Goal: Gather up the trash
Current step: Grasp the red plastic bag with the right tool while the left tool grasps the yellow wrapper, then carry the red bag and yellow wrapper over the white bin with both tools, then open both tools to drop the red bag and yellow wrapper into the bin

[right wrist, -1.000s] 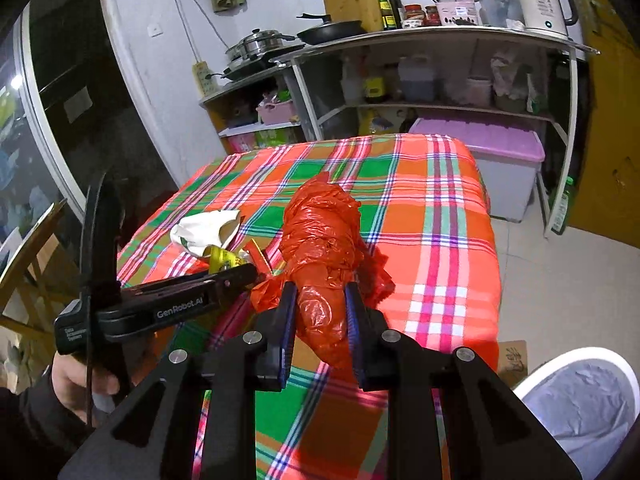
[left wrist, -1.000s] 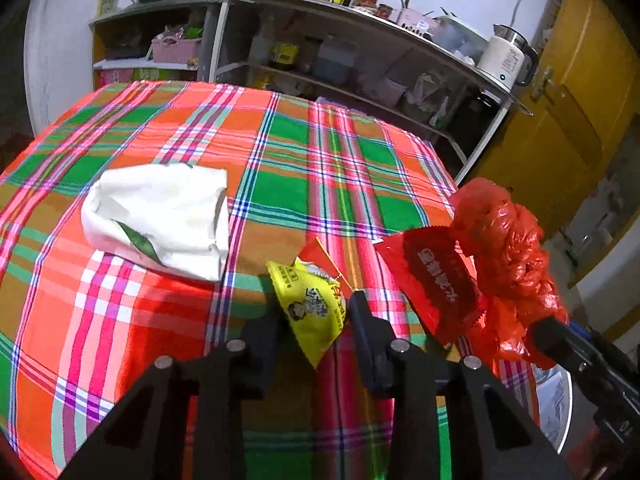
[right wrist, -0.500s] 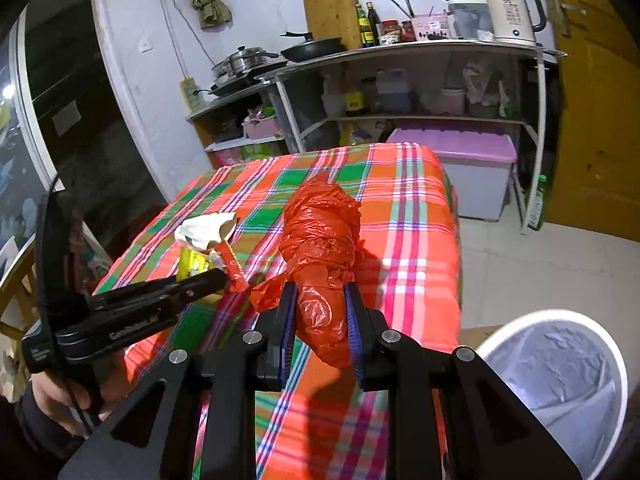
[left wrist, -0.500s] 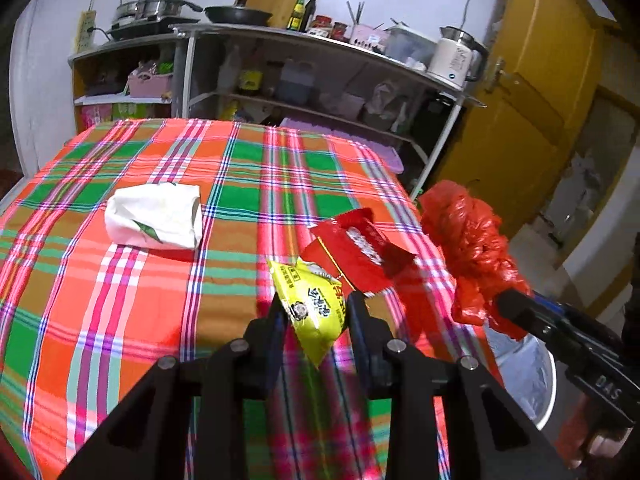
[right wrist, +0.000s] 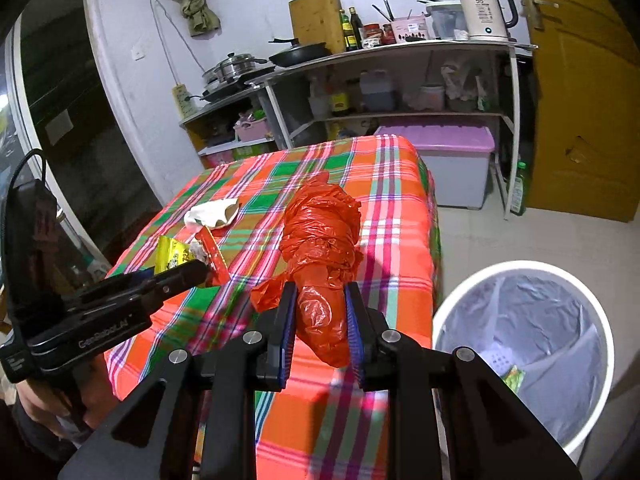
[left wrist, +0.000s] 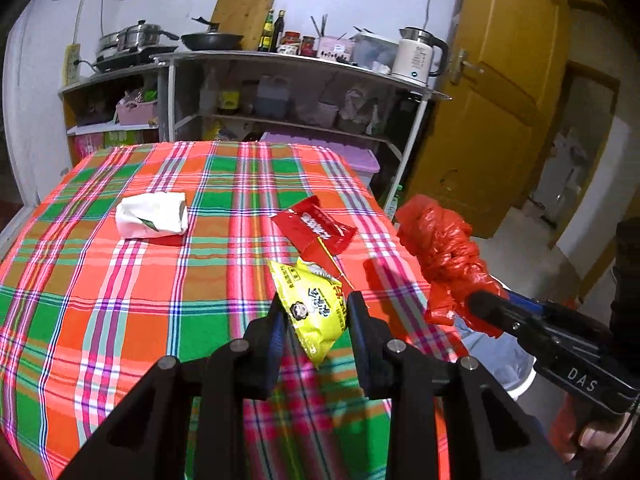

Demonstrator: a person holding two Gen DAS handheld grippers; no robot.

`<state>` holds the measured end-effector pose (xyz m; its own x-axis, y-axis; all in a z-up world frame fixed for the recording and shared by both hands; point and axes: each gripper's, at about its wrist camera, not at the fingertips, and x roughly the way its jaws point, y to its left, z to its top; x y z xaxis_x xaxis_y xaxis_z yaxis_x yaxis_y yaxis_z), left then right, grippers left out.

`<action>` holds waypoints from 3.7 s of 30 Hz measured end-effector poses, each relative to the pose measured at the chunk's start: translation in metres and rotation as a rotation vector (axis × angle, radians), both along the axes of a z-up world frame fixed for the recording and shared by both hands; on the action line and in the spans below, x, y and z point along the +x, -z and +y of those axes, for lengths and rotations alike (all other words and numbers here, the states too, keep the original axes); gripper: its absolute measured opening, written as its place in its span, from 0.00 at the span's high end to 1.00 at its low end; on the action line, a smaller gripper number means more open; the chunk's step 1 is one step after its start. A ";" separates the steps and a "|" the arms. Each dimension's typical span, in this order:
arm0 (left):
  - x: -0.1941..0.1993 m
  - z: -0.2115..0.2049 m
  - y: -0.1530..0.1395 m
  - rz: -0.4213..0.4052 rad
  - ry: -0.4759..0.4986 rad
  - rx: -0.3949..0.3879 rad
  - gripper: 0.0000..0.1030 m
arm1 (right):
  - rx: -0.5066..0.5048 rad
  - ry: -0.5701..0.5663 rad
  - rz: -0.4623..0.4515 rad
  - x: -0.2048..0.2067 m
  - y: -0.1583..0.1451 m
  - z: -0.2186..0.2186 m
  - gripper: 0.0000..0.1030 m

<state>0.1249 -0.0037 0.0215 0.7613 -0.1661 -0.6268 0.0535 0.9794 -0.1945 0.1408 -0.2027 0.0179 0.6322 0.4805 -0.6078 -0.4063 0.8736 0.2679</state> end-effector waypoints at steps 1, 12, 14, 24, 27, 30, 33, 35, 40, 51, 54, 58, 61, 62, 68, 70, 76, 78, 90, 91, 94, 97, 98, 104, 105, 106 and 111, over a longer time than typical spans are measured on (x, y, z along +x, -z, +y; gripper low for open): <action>-0.003 -0.003 -0.001 -0.002 0.006 0.002 0.70 | -0.001 0.003 -0.002 -0.003 -0.001 -0.002 0.77; -0.014 -0.030 -0.005 -0.009 0.056 0.018 0.70 | 0.001 0.037 -0.016 -0.020 -0.006 -0.024 0.77; -0.015 -0.034 -0.005 -0.010 0.063 0.020 0.70 | 0.002 0.045 -0.016 -0.022 -0.006 -0.029 0.77; -0.016 -0.054 -0.006 -0.011 0.097 0.029 0.70 | 0.005 0.086 -0.017 -0.030 -0.007 -0.046 0.77; -0.015 -0.061 -0.006 -0.013 0.108 0.032 0.70 | 0.009 0.101 -0.018 -0.032 -0.006 -0.053 0.77; -0.014 -0.068 -0.007 -0.013 0.120 0.034 0.70 | 0.011 0.116 -0.018 -0.036 -0.005 -0.060 0.77; -0.012 -0.076 -0.006 -0.012 0.135 0.033 0.70 | 0.010 0.132 -0.013 -0.036 -0.004 -0.067 0.77; -0.010 -0.082 -0.005 -0.008 0.147 0.032 0.70 | 0.011 0.146 -0.008 -0.037 -0.002 -0.073 0.77; -0.004 -0.097 -0.001 0.007 0.185 0.028 0.70 | 0.012 0.181 0.010 -0.036 0.005 -0.087 0.77; 0.014 -0.133 0.015 0.059 0.269 0.024 0.70 | 0.019 0.264 0.067 -0.027 0.027 -0.127 0.77; 0.017 -0.144 0.021 0.072 0.294 0.027 0.70 | 0.019 0.282 0.091 -0.024 0.037 -0.138 0.77; 0.024 -0.158 0.031 0.103 0.321 0.033 0.69 | 0.017 0.296 0.123 -0.021 0.047 -0.147 0.77; 0.029 -0.166 0.037 0.129 0.333 0.036 0.69 | 0.018 0.311 0.152 -0.019 0.056 -0.153 0.77; 0.030 -0.169 0.040 0.136 0.339 0.039 0.69 | 0.019 0.315 0.161 -0.019 0.059 -0.155 0.77; 0.034 -0.182 0.051 0.171 0.360 0.059 0.69 | 0.027 0.331 0.222 -0.012 0.076 -0.165 0.76; 0.035 -0.185 0.053 0.181 0.364 0.062 0.69 | 0.020 0.327 0.233 -0.011 0.080 -0.166 0.75; 0.038 -0.191 0.058 0.200 0.377 0.068 0.63 | 0.009 0.321 0.248 -0.009 0.085 -0.169 0.74; 0.039 -0.191 0.059 0.204 0.378 0.058 0.57 | 0.005 0.323 0.250 -0.008 0.086 -0.168 0.69; 0.033 -0.177 0.042 0.155 0.365 0.028 0.56 | -0.001 0.345 0.176 -0.018 0.063 -0.168 0.63; 0.031 -0.175 0.039 0.147 0.360 0.025 0.56 | -0.003 0.346 0.164 -0.020 0.058 -0.167 0.63; 0.026 -0.167 0.030 0.121 0.346 0.018 0.56 | -0.006 0.345 0.133 -0.025 0.046 -0.163 0.63; 0.020 -0.159 0.022 0.099 0.333 0.008 0.56 | -0.010 0.336 0.103 -0.031 0.035 -0.157 0.63; 0.018 -0.157 0.019 0.092 0.328 0.006 0.56 | -0.011 0.332 0.093 -0.033 0.031 -0.154 0.63; 0.004 -0.140 0.004 0.045 0.307 -0.001 0.56 | -0.024 0.300 0.040 -0.042 0.011 -0.137 0.63; 0.002 -0.137 0.001 0.037 0.304 -0.001 0.56 | -0.025 0.292 0.033 -0.044 0.008 -0.133 0.63; 0.000 -0.134 -0.001 0.031 0.301 -0.001 0.56 | -0.027 0.284 0.025 -0.045 0.005 -0.129 0.63; -0.008 -0.118 -0.007 0.008 0.277 -0.007 0.56 | -0.033 0.247 -0.003 -0.048 -0.005 -0.111 0.63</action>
<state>0.1165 -0.1214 0.0286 0.6815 -0.3713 -0.6306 0.3173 0.9264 -0.2026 0.0924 -0.3134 0.0234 0.7299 0.2910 -0.6185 -0.1799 0.9547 0.2370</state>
